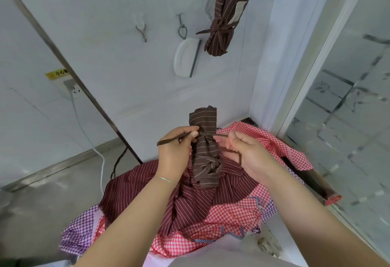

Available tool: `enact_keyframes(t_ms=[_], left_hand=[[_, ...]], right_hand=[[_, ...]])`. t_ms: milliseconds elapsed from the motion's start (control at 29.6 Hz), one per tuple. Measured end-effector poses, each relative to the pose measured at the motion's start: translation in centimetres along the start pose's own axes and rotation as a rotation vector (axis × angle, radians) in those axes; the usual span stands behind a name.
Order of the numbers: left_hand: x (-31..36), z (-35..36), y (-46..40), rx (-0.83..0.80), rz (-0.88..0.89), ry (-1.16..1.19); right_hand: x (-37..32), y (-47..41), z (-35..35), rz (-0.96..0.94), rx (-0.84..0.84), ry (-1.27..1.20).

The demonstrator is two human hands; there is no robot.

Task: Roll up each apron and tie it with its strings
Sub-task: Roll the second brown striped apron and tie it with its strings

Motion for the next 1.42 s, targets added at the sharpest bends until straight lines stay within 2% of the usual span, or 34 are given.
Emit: enact_keyframes(t_ms=[68, 203, 338, 439, 507, 574, 642, 710, 777, 811, 879, 980, 1115, 1250, 1419], left_hand=[[0.9, -0.3, -0.2, -0.009, 0.003, 0.02], [1.9, -1.2, -0.3, -0.023, 0.067, -0.031], [3.3, -0.2, 0.5, -0.138, 0.23, -0.043], [6.6, 2.2, 1.3, -0.377, 0.604, -0.14], [7.2, 3.8, 1.3, -0.527, 0.718, -0.247], [6.3, 4.0, -0.2, -0.537, 0.562, -0.312], [3.9, 2.7, -2.3, -0.432, 0.262, -0.289], [1.4, 1.5, -3.4, -0.361, 0.034, -0.241], [0.4, 1.7, -3.1, -0.425, -0.043, -0.212], [0.5, 2.1, -2.7, -0.482, -0.046, -0.199], [0.6, 2.7, -1.9, -0.569, -0.056, -0.18], [0.8, 3.0, -1.7, -0.642, -0.088, -0.156], [0.8, 3.4, -1.3, -0.757, -0.132, -0.066], [-0.3, 2.1, -2.1, -0.553, -0.21, 0.013], [-1.9, 0.8, -3.1, -0.453, -0.401, 0.182]], right_hand=[[0.5, -0.8, 0.4, 0.01, -0.052, -0.31], [1.6, -1.4, -0.5, 0.129, 0.015, -0.551], [2.4, -2.6, -1.7, 0.257, 0.169, -0.536], [2.8, -4.0, -1.4, 0.359, 0.251, -0.399], [2.3, -4.6, -1.0, 0.371, 0.276, -0.236], [1.2, -4.8, -0.4, 0.3, 0.258, -0.155], [-1.1, -4.2, -0.2, 0.103, 0.303, -0.007], [-4.9, -2.3, 0.6, -0.232, 0.439, 0.398], [-7.3, -0.4, 3.6, -0.537, 0.481, 0.776], [-7.6, -0.1, 4.7, -0.6, 0.465, 0.863], [-8.1, -0.1, 5.6, -0.631, 0.425, 0.888], [-8.4, -0.8, 5.9, -0.535, 0.364, 0.927], [-8.7, -1.1, 5.6, -0.464, 0.452, 1.015], [-9.4, -1.2, 7.0, -0.45, 0.421, 1.09], [-9.2, -1.7, 7.6, -0.373, 0.298, 1.296]])
Point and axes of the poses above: each hand's wrist, its own y-axis away from the middle knuckle, its own z-axis out of the palm, x = y × z, the point moved 10 cm from there along -y, towards the middle knuckle, and after that the axes turned 12 degrees about z, right-handed, at the moved point
